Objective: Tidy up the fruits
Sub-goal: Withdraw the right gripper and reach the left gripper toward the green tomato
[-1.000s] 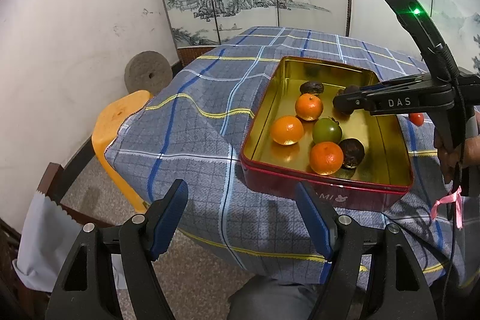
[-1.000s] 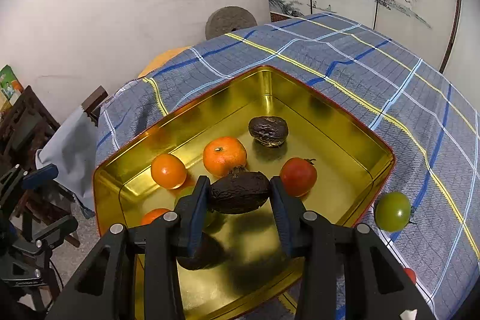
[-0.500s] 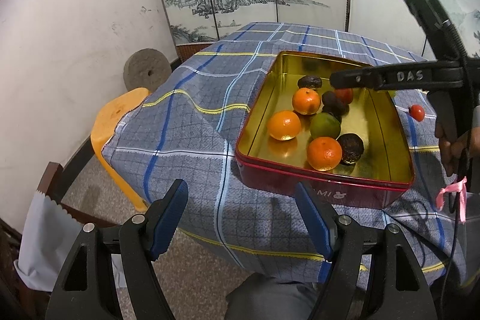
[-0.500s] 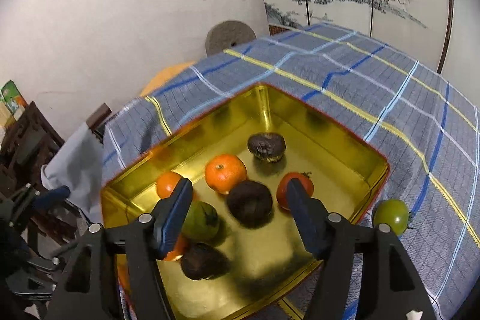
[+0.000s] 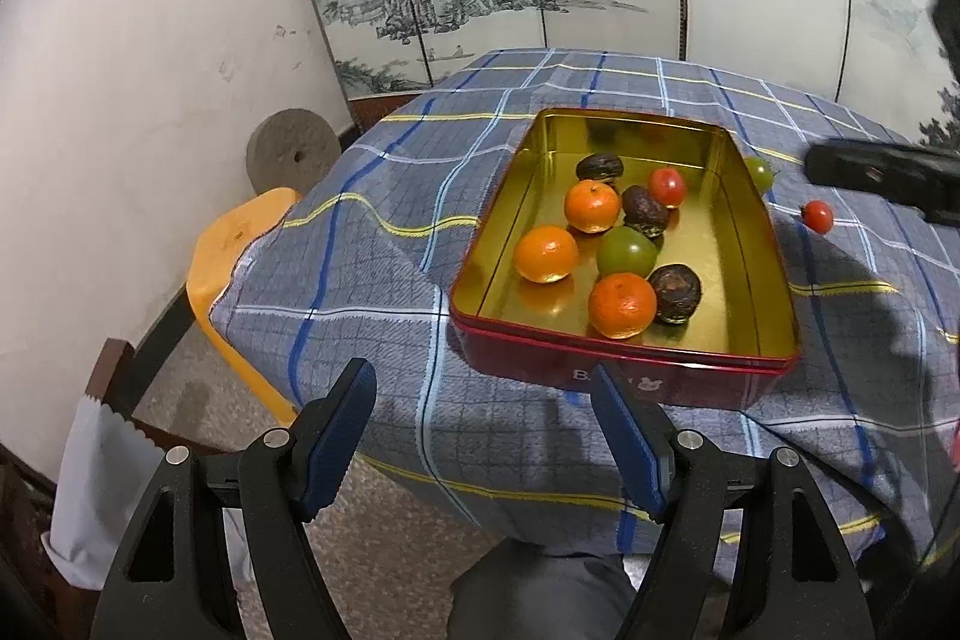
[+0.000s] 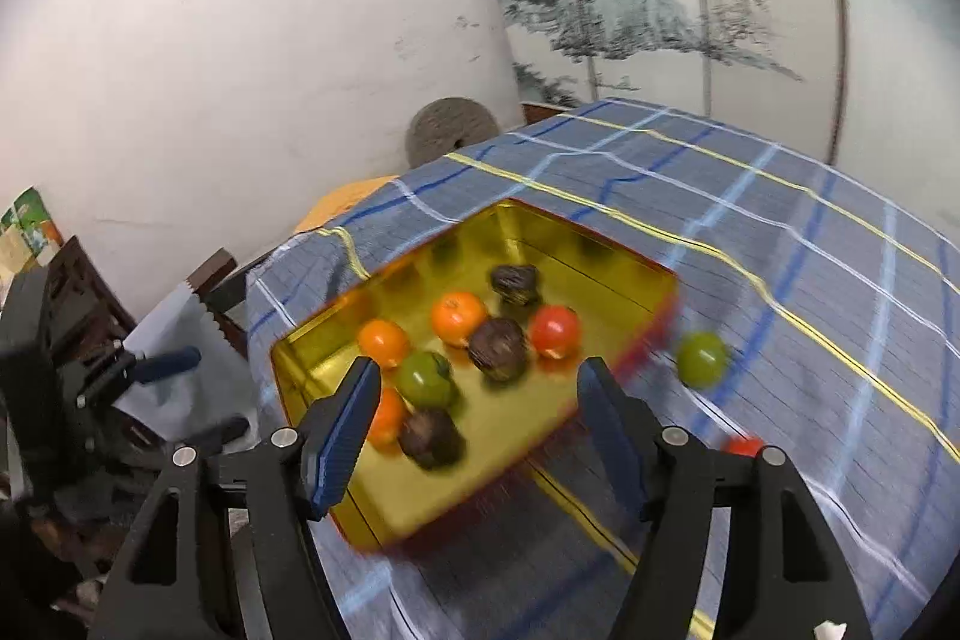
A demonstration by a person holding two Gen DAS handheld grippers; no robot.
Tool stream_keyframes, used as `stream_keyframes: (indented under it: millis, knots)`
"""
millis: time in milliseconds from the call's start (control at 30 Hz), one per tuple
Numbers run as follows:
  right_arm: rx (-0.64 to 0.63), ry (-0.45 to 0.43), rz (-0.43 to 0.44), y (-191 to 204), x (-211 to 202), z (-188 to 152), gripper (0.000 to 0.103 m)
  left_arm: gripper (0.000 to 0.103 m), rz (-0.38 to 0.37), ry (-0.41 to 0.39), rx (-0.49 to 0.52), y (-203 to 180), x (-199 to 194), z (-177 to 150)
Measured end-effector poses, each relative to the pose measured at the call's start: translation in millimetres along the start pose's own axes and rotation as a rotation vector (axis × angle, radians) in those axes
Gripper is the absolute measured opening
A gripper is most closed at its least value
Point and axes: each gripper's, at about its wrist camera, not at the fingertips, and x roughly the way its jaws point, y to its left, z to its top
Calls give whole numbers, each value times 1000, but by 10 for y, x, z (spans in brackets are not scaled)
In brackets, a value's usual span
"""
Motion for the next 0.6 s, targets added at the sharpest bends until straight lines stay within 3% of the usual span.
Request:
stream_keyframes:
  millis: [167, 333, 500, 600]
  knots:
    - [57, -11, -113, -375, -408, -325, 66, 74, 0, -12, 34, -128, -82, 51]
    - [190, -5, -270, -1096, -843, -726, 66, 75, -37, -20, 94, -345, -174, 155]
    - [266, 46, -497, -1777, -1152, -1147, 66, 75, -184, -15, 145, -661, -271, 370]
    - [323, 56, -556, -2072, -1323, -1395, 66, 74, -297, -21, 170, -890, -304, 603]
